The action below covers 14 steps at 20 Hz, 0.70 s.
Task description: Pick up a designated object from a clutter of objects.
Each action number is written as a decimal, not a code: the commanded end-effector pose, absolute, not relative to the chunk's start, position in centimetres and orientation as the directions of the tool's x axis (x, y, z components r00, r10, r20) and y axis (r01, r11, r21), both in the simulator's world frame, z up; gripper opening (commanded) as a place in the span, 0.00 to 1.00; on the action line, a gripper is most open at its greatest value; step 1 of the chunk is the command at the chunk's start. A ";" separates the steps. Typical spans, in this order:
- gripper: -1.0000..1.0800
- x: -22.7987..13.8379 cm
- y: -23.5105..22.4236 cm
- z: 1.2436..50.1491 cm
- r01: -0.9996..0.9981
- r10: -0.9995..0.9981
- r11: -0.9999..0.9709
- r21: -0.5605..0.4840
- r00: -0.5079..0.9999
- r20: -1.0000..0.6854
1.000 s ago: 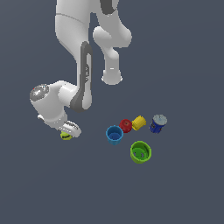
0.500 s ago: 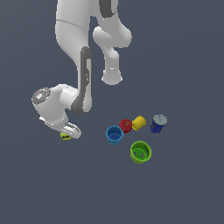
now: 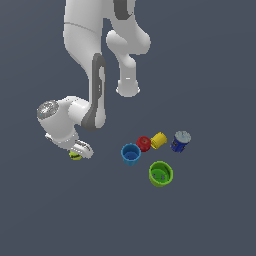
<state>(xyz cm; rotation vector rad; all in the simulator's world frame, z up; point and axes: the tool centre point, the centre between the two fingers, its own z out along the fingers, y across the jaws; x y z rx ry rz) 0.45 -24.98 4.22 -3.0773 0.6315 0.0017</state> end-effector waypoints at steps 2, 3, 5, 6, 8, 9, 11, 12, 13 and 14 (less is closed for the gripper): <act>0.00 0.6 -24.4 4.7 -0.393 -0.393 -0.919 0.000 0.919 0.000; 0.00 0.6 -24.1 5.0 -0.393 -0.393 -0.919 0.000 0.919 0.000; 0.00 0.7 -23.4 5.6 -0.393 -0.393 -0.919 0.000 0.919 0.000; 0.00 0.8 -22.9 5.9 -0.393 -0.393 -0.919 0.000 0.919 0.000; 0.00 0.9 -21.8 6.8 -0.393 -0.393 -0.919 0.000 0.919 0.000; 0.00 1.0 -21.2 7.4 -0.393 -0.393 -0.919 0.000 0.919 0.000; 0.00 1.2 -19.7 8.5 -0.393 -0.393 -0.919 0.000 0.919 0.000; 0.00 1.3 -18.9 9.2 -0.393 -0.393 -0.919 0.000 0.919 0.000; 0.00 1.4 -18.1 9.9 -0.393 -0.393 -0.919 0.000 0.919 0.000; 0.00 1.6 -17.2 10.6 -0.393 -0.393 -0.919 0.000 0.919 0.000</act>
